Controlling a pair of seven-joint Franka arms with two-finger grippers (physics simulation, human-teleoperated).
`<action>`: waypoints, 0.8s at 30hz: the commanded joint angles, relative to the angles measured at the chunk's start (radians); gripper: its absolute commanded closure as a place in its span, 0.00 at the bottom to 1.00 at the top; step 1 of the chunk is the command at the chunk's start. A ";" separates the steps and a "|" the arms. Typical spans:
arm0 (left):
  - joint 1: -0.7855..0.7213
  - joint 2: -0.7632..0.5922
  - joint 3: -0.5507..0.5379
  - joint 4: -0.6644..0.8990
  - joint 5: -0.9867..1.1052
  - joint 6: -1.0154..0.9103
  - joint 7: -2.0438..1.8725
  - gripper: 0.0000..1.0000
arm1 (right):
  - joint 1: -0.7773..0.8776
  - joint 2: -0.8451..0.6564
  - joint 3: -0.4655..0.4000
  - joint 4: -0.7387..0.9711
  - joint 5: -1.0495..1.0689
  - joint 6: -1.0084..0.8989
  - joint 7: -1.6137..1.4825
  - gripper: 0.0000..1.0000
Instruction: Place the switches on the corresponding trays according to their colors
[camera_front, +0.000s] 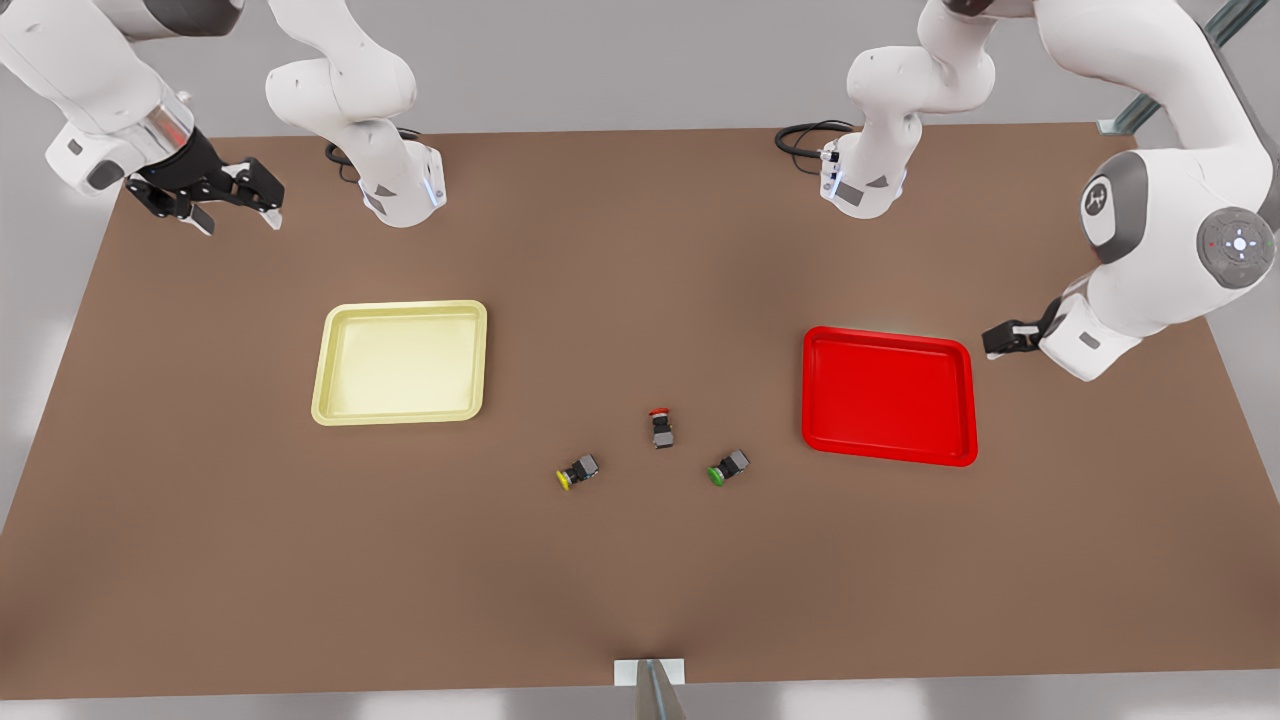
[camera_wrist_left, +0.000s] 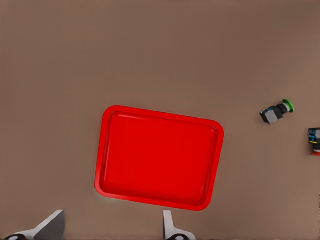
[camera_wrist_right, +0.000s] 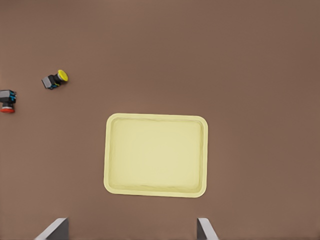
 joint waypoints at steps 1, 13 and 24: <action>0.002 0.001 -0.001 0.000 -0.003 0.001 0.002 0.00 | -0.002 0.000 -0.002 0.000 0.000 -0.002 -0.001 0.00; -0.030 0.411 -0.562 0.081 0.289 0.373 -0.819 0.00 | 0.011 0.201 0.040 0.086 -0.025 0.008 -0.648 0.00; -0.404 0.861 -0.449 0.407 0.412 0.401 -1.150 0.02 | 0.011 0.443 0.077 0.156 0.003 0.149 -1.745 0.00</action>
